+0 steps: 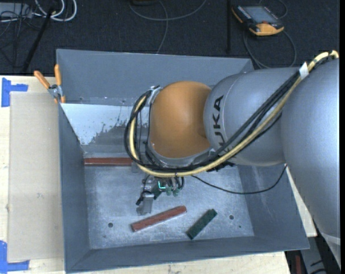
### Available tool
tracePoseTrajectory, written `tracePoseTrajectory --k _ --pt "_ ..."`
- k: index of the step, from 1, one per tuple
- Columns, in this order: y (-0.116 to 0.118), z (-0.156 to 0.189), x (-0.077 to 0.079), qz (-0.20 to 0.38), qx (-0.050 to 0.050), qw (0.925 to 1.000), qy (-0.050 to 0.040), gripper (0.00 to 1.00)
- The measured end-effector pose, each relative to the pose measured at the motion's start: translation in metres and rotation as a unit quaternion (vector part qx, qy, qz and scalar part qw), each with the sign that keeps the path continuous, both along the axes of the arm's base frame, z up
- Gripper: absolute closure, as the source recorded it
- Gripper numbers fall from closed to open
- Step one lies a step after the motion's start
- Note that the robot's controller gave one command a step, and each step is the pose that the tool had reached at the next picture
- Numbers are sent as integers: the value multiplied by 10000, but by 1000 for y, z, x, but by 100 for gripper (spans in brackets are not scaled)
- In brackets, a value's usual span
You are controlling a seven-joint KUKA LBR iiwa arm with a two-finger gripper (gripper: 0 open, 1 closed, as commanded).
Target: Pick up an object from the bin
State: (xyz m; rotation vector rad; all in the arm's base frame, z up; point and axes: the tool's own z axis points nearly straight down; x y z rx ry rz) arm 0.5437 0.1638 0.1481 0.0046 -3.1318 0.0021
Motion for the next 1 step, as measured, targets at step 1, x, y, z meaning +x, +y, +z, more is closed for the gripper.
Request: tracePoseTrajectory --k 1 --pt "-83 -81 21 700 9 9975 -10 0"
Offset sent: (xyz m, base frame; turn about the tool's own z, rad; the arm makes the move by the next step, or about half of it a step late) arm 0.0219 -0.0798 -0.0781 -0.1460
